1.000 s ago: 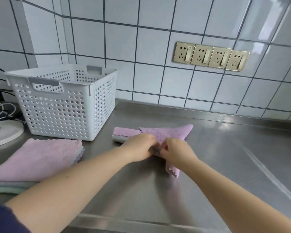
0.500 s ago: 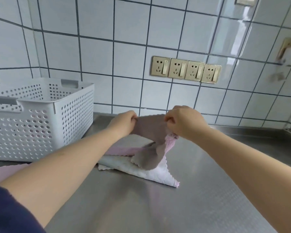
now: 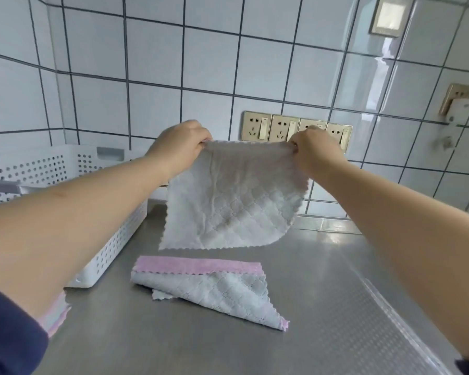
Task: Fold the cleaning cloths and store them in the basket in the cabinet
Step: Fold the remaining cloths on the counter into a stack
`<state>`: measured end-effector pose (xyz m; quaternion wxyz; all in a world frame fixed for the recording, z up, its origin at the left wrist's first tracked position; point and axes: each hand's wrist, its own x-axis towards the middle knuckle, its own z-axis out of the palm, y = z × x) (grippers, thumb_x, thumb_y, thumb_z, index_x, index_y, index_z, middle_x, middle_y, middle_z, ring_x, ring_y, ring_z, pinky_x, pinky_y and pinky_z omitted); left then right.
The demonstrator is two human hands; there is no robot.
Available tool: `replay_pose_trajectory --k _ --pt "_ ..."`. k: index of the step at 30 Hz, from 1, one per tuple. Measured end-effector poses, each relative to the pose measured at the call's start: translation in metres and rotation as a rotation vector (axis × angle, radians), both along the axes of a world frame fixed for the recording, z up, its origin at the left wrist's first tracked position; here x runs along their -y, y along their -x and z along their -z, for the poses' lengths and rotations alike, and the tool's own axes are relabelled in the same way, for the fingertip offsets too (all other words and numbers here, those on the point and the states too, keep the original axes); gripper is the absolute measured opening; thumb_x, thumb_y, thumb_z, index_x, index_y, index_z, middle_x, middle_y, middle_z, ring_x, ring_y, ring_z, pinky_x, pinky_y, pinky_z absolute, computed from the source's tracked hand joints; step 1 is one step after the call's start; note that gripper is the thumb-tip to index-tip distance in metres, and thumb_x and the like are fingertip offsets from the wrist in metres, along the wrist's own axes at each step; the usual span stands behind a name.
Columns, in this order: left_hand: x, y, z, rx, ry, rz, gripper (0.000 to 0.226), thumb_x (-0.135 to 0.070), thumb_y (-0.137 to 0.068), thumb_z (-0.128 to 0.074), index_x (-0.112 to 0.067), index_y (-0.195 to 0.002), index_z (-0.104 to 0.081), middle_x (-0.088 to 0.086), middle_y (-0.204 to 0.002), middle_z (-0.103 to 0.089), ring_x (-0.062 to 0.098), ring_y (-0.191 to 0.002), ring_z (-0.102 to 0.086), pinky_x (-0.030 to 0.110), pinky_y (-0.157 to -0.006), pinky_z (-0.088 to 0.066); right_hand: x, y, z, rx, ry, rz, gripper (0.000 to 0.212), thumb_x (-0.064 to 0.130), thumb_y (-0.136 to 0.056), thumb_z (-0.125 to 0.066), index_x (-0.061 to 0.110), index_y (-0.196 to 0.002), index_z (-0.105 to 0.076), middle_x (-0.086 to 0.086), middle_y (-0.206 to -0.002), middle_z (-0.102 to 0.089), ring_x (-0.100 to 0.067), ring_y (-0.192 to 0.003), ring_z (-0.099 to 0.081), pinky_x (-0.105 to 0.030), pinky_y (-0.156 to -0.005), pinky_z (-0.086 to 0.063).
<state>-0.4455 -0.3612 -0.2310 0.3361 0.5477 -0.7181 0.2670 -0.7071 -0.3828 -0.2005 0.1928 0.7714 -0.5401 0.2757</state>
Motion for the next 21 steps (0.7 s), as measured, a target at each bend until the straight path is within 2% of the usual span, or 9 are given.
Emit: replay_pose_trajectory --k 3,8,11,15,17,21 --pt "-0.018 -0.007 -0.014 -0.025 0.039 -0.04 0.018 -0.01 -0.092 -0.05 -0.01 -0.101 -0.066 0.01 -0.103 -0.064 0.031 -0.097 -0.058 0.033 -0.074 -0.041 -0.01 -0.005 -0.01 0.005 0.035 -0.014 0.019 0.001 -0.085 -0.042 0.012 -0.076 -0.054 -0.009 -0.086 -0.043 -0.032 -0.085 -0.052 -0.03 -0.066 -0.033" --pt "-0.066 -0.028 -0.01 -0.034 0.078 -0.103 0.014 -0.019 -0.092 -0.052 -0.013 -0.096 -0.065 0.006 -0.092 -0.066 0.031 -0.085 -0.059 0.032 -0.065 -0.041 -0.033 -0.011 -0.004 0.002 0.029 -0.016 0.021 0.017 -0.091 -0.042 0.011 -0.092 -0.063 -0.012 -0.091 -0.063 -0.03 -0.079 -0.051 -0.03 -0.064 -0.037" --pt "-0.102 -0.044 0.002 -0.011 0.063 -0.089 0.014 -0.018 -0.092 -0.054 -0.012 -0.096 -0.066 0.006 -0.093 -0.067 0.031 -0.086 -0.06 0.036 -0.069 -0.046 -0.059 -0.014 0.011 0.045 -0.032 -0.089 0.023 0.021 -0.095 -0.044 0.015 -0.104 -0.064 -0.013 -0.096 -0.065 -0.028 -0.079 -0.051 -0.03 -0.064 -0.035" --pt "-0.152 -0.052 0.023 0.018 0.01 -0.089 0.014 -0.015 -0.09 -0.056 -0.015 -0.099 -0.067 0.003 -0.097 -0.067 0.028 -0.089 -0.061 0.031 -0.07 -0.04 -0.103 -0.012 0.046 0.133 -0.126 -0.189 0.022 0.023 -0.095 -0.046 0.016 -0.105 -0.064 -0.01 -0.094 -0.067 -0.027 -0.078 -0.05 -0.03 -0.063 -0.036" --pt "-0.18 -0.052 0.04 0.07 -0.012 -0.099 0.013 -0.016 -0.088 -0.06 -0.017 -0.096 -0.069 0.0 -0.096 -0.069 0.027 -0.087 -0.062 0.033 -0.076 -0.038 -0.128 -0.006 0.069 0.195 -0.194 -0.244 0.019 0.023 -0.095 -0.047 0.017 -0.101 -0.063 -0.005 -0.087 -0.065 -0.025 -0.077 -0.05 -0.028 -0.057 -0.036" --pt "-0.241 -0.052 0.089 0.071 -0.152 -0.072 0.004 -0.017 -0.086 -0.064 -0.019 -0.086 -0.067 -0.012 -0.079 -0.065 0.017 -0.072 -0.057 0.03 -0.083 -0.03 -0.177 0.009 0.126 0.272 -0.375 -0.364 0.013 0.016 -0.094 -0.048 0.025 -0.091 -0.056 0.001 -0.08 -0.061 -0.024 -0.076 -0.054 -0.013 -0.054 -0.035"
